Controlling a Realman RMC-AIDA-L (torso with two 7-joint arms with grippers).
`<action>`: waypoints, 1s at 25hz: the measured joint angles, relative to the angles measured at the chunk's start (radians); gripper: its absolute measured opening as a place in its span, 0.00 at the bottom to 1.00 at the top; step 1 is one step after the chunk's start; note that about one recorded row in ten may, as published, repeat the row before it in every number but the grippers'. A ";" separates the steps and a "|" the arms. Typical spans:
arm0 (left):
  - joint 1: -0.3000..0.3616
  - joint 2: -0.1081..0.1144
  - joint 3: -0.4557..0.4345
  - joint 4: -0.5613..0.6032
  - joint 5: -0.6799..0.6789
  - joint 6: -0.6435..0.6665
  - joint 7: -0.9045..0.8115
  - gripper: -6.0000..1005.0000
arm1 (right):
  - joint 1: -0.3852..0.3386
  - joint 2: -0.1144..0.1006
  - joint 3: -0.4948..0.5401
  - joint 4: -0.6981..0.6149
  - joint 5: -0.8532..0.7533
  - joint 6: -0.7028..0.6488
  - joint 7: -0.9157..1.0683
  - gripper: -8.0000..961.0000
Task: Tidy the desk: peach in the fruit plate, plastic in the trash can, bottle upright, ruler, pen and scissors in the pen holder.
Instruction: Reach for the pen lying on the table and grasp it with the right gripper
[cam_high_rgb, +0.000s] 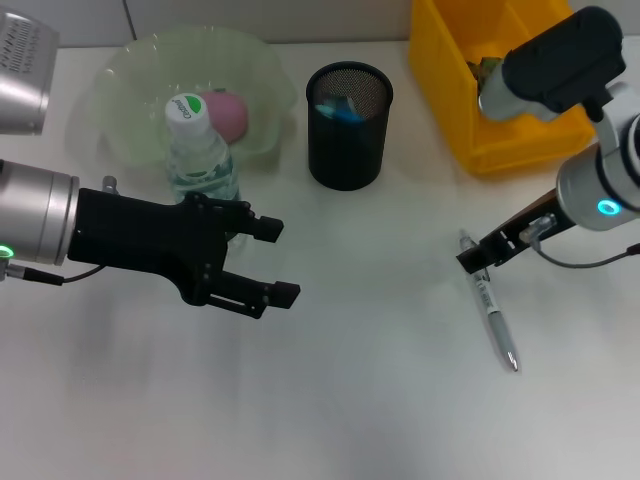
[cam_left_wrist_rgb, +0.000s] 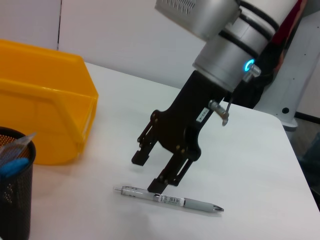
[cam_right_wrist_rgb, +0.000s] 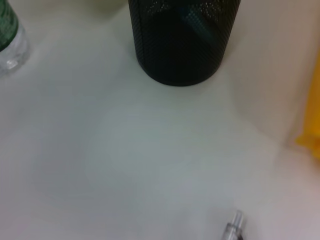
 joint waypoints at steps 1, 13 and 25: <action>0.000 0.000 0.000 0.000 0.000 0.000 0.002 0.85 | -0.005 0.000 -0.009 0.007 0.000 0.020 0.006 0.72; -0.004 -0.002 -0.001 0.000 0.001 -0.001 0.006 0.85 | -0.025 -0.002 -0.043 0.075 0.036 0.137 0.011 0.70; -0.003 -0.004 -0.002 0.000 0.001 -0.002 0.005 0.85 | -0.029 -0.001 -0.071 0.089 0.031 0.167 0.011 0.34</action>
